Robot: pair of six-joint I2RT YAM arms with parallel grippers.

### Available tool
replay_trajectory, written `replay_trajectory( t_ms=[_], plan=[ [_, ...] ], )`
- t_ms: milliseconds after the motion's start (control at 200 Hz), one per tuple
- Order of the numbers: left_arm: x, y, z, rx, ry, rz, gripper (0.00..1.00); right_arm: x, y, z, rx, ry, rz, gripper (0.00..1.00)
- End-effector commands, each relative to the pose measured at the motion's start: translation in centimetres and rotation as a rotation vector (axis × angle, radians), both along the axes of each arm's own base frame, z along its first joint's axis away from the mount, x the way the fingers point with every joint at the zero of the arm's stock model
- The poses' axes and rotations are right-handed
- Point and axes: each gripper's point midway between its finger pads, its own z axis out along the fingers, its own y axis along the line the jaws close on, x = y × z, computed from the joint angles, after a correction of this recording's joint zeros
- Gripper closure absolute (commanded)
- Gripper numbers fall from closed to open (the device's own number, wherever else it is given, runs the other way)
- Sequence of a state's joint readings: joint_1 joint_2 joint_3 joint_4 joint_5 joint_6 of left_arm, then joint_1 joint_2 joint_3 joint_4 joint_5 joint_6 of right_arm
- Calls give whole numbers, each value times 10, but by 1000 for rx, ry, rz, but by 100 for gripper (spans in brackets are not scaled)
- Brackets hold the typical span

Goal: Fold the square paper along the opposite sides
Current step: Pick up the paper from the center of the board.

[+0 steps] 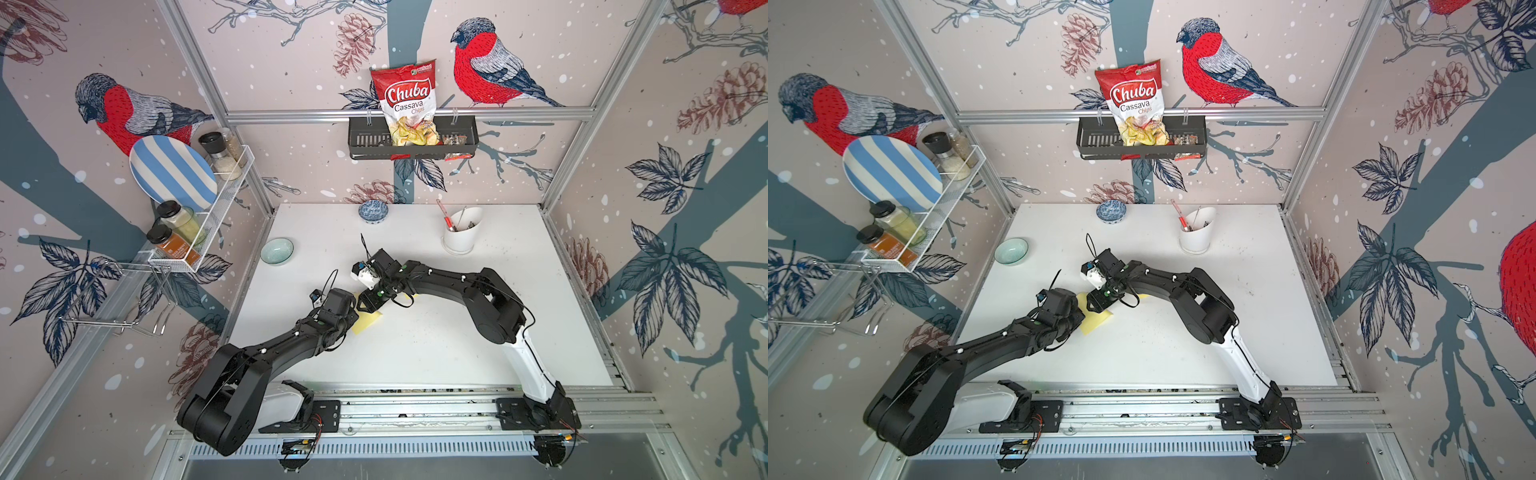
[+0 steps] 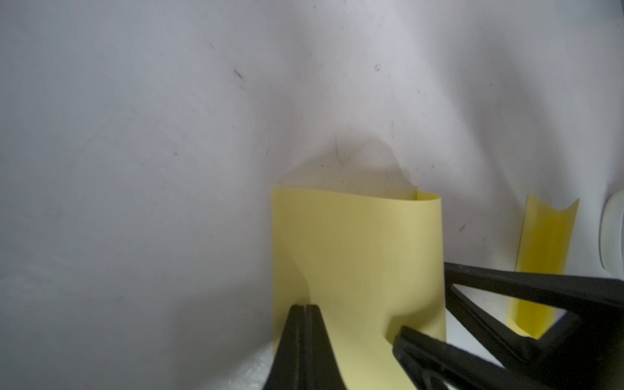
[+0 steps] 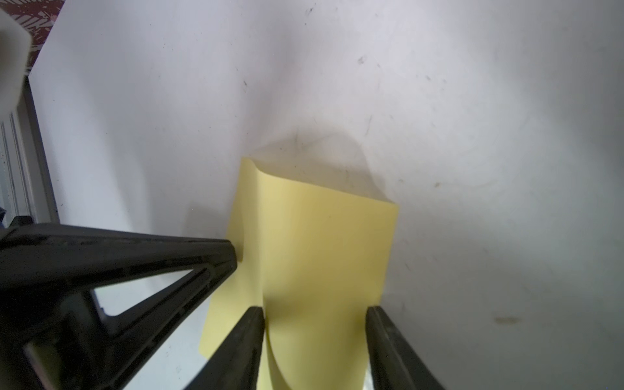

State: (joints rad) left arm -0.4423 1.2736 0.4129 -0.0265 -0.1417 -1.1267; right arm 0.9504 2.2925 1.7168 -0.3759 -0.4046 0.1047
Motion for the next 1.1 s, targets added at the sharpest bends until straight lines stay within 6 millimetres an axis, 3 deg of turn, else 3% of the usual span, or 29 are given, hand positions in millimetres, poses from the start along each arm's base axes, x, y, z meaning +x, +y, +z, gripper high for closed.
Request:
replay_trajectory(
  t_ms=[0, 285, 445, 525, 715, 885, 965, 1096],
  plan=[
    [-15, 9, -13, 56, 81, -8, 100, -13, -10, -11, -58, 52, 14, 49],
    [-13, 8, -12, 55, 71, -15, 100, -12, -9, -9, -51, 47, 13, 60],
    [-5, 5, 0, 54, 31, -35, 100, -10, -7, -5, -40, 43, 11, 63],
    [3, 2, 13, 52, -11, -50, 100, -10, -6, -3, -29, 42, 9, 64],
    [28, -3, 55, 66, -141, -76, 72, -8, -6, 0, -11, 51, -1, 69],
    [46, -7, 89, 92, -232, -96, 64, -7, -4, 7, 14, 60, -8, 71],
    [53, -8, 105, 109, -274, -112, 61, -2, -5, 17, 41, 61, -28, 72],
    [63, -8, 141, 143, -386, -143, 49, 13, -12, 52, 130, 54, -76, 74]
  ],
)
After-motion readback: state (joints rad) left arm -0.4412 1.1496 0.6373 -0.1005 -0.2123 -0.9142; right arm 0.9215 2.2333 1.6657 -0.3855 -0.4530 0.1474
